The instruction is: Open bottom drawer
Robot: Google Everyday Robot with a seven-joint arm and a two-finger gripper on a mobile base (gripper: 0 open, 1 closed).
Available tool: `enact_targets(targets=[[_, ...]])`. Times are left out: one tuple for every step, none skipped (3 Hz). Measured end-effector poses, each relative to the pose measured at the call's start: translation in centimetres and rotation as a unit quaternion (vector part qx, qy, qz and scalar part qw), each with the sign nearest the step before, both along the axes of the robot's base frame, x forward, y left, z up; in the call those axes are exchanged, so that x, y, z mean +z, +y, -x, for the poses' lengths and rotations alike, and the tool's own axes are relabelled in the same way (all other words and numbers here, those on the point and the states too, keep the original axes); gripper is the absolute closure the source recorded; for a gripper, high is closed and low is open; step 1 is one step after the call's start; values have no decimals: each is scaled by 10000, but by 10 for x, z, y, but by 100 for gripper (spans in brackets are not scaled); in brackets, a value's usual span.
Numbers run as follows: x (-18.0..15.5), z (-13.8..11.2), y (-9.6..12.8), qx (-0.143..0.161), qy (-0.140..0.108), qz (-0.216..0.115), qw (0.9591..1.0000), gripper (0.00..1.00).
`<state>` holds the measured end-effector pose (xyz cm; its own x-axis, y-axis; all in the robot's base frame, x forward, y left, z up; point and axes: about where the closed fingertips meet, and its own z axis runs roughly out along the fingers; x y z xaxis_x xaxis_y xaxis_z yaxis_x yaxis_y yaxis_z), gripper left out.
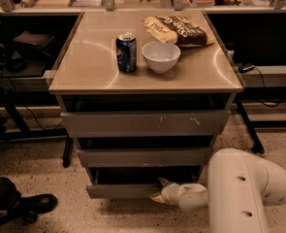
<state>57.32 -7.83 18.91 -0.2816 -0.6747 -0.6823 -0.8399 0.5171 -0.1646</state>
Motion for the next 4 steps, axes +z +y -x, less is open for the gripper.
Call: enact_targets(targets=[[0,0,0,0,0,0,10000,66],[0,0,0,1,2,0,10000,89],[-1,2,2,19,34,6,10000,100],[-2,7,1,29,91,38,9999,100]])
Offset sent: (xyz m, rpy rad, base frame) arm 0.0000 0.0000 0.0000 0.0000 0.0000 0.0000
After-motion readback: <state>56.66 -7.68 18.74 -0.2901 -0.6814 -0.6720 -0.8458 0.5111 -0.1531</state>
